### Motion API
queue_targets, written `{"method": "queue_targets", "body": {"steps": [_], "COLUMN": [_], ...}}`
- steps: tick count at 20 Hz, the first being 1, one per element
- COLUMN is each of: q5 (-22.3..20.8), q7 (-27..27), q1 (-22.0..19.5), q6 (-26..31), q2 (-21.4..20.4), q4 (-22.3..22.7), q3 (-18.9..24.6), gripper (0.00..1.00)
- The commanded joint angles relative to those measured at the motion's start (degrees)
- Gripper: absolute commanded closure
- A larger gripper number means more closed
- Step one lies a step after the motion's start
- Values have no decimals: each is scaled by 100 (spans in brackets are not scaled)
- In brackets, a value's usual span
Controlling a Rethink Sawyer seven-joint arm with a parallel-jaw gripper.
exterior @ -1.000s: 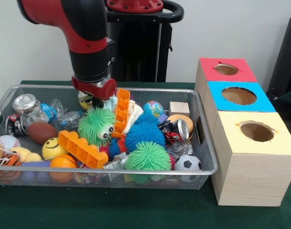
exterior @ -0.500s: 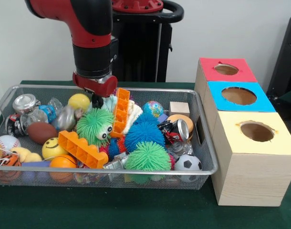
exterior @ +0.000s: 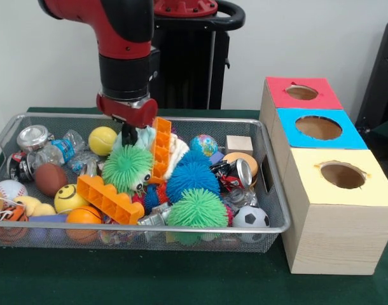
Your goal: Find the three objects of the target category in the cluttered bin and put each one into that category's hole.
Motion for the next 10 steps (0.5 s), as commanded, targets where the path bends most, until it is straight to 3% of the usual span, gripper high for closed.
{"method": "queue_targets", "body": {"steps": [1, 10], "q5": [438, 601], "q7": [855, 1095], "q1": [367, 897], "q6": [1178, 2174], "q2": [-206, -588], "q4": [-633, -1033], "q3": [111, -344], "gripper": [100, 100]}}
